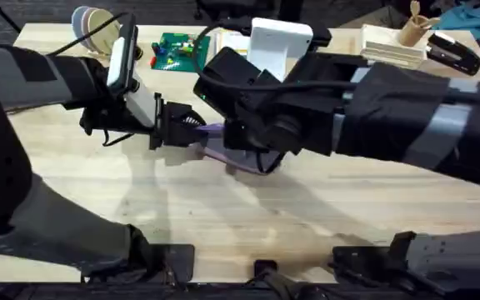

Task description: Unzip the bag, pick up the pens from the table one at a time and place them inside, then zip the bag closed.

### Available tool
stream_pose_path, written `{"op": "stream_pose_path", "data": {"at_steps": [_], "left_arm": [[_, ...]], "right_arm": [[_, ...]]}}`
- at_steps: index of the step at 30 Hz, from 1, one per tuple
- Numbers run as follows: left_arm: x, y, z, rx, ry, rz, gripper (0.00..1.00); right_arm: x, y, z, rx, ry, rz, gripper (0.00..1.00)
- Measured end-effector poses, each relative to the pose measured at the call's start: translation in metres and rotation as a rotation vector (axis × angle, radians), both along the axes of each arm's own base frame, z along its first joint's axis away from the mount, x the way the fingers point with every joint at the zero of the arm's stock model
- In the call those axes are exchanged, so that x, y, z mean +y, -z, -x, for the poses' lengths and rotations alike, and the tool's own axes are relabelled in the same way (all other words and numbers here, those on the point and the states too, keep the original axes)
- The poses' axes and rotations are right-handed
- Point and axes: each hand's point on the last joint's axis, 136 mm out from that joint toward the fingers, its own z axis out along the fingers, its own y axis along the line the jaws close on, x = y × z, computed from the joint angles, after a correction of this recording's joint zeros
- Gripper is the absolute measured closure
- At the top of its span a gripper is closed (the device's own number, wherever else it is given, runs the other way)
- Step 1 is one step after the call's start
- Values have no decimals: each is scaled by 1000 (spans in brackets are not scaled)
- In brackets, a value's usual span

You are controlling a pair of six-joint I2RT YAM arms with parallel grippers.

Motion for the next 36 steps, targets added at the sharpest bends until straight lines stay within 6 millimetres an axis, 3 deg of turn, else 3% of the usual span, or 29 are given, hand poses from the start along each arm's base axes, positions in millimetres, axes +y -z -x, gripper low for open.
{"op": "stream_pose_path", "data": {"at_steps": [6,14,17,20,24,30,36], "left_arm": [[0,0,0,0,0,0,959],[0,-1,0,2,-1,4,959],[-1,-1,0,3,0,5,959],[0,-1,0,3,-1,5,959],[-3,-2,2,13,4,11,959],[-12,-3,7,20,26,36,958],[-14,-6,8,28,25,55,958]], "right_arm": [[-2,0,2,6,-1,4,967],[-19,-20,13,8,-13,13,968],[-39,-19,17,45,0,67,968],[-73,-12,21,121,51,157,968],[-106,-8,15,195,140,184,968],[-132,-6,-1,259,223,135,968],[-146,-4,-16,287,293,54,968]]}}
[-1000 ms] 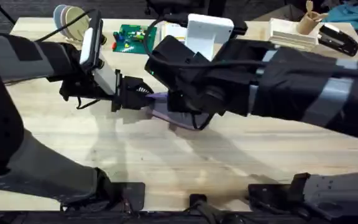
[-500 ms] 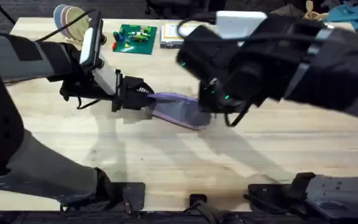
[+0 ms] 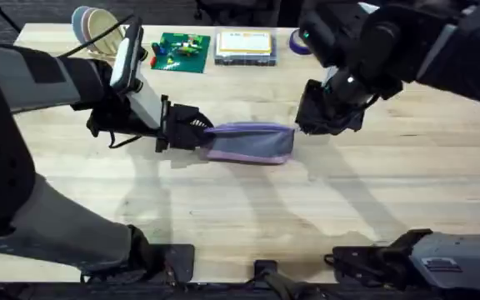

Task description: Unzip the bag, pick up the pens from the table one at a time and place them inside, then zip the bag closed.

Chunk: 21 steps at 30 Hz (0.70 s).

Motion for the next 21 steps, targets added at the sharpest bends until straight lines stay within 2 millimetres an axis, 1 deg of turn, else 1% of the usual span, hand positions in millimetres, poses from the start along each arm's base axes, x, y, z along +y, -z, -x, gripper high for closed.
{"op": "stream_pose_path", "data": {"at_steps": [3,6,9,11,13,17,19,21], "left_arm": [[0,0,1,8,0,1,958],[0,0,3,19,1,0,959],[0,1,4,29,2,-3,959],[0,1,5,35,3,-5,959],[0,1,6,39,3,-4,959],[0,1,6,39,3,-5,959],[0,1,6,38,4,-7,959],[1,1,5,38,2,-9,959]], "right_arm": [[-3,11,-4,0,16,-21,968],[-7,34,-1,10,27,-28,969],[-10,55,6,22,34,-31,969],[-14,64,12,42,48,-24,969],[-14,67,13,44,53,-27,969],[-14,64,12,38,56,-31,969],[-13,60,9,30,52,-31,969],[-13,51,4,14,29,-24,961]]}}
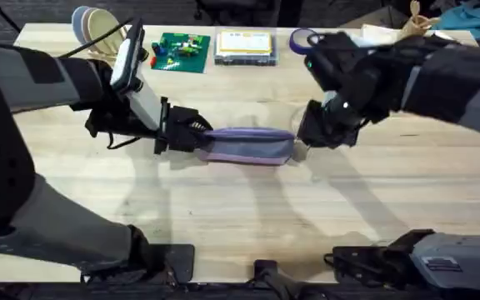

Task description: Unzip the bag, pick up the pens from the table one at a time and place them inside, then zip the bag closed.

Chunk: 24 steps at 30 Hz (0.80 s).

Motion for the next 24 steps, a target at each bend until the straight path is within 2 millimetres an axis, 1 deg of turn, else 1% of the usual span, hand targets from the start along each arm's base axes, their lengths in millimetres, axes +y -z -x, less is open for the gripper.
{"op": "stream_pose_path", "data": {"at_steps": [1,4,6,7,8,10,11,14,19,21,22,24], "left_arm": [[1,0,0,1,-1,-2,959],[5,1,-1,2,-16,-7,959],[7,1,-2,3,-22,-9,959],[7,2,-2,3,-23,-10,959],[7,2,-2,3,-23,-10,959],[7,2,-2,3,-23,-10,959],[7,2,-2,3,-23,-10,959],[7,2,-2,3,-23,-10,959],[7,2,-2,1,-23,-11,959],[8,2,-2,0,-23,-11,957],[8,2,-3,-3,-22,-11,830],[8,1,-3,-3,-27,-7,521]], "right_arm": [[0,-6,-3,-10,-16,7,897],[-10,-26,-11,-34,-59,61,477],[-15,-43,-13,-46,-89,85,209],[-18,-53,-12,-54,-112,97,58],[-19,-62,-11,-63,-132,103,21],[-21,-79,-9,-88,-179,103,6],[-16,-97,-5,-133,-247,68,5],[-10,-107,1,-156,-305,23,4],[-3,-119,8,-188,-387,-19,4],[1,-122,12,-196,-450,-40,4],[4,-123,14,-198,-484,-53,4],[11,-125,19,-200,-552,-80,4]]}}
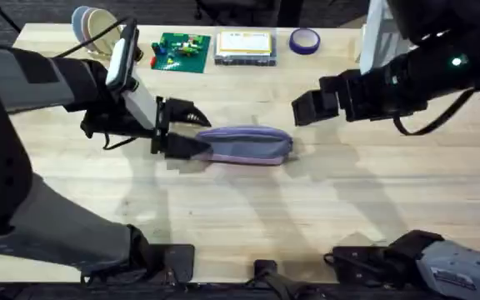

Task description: Unzip the bag, pick up the pens from the table one at a time and place them inside, then zip the bag closed.

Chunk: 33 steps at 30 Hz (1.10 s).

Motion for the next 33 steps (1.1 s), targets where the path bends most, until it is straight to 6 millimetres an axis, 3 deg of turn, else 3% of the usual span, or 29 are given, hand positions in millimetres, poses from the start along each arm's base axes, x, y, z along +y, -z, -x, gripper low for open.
{"op": "stream_pose_path", "data": {"at_steps": [3,4,14,20,27,33], "left_arm": [[1,0,0,3,-6,1,58],[1,0,0,3,-6,1,24],[2,0,-3,-19,-6,0,6],[4,-5,8,55,-7,-18,6],[13,-51,21,26,0,-161,6],[20,-91,36,33,-93,-279,6]], "right_arm": [[6,-1,4,3,-70,-18,4],[8,-1,5,3,-86,-22,4],[13,-3,5,-19,-179,-21,4],[6,-9,4,-61,-179,5,4],[-13,-38,12,-200,-169,43,4],[-17,-48,34,-209,-193,10,4]]}}
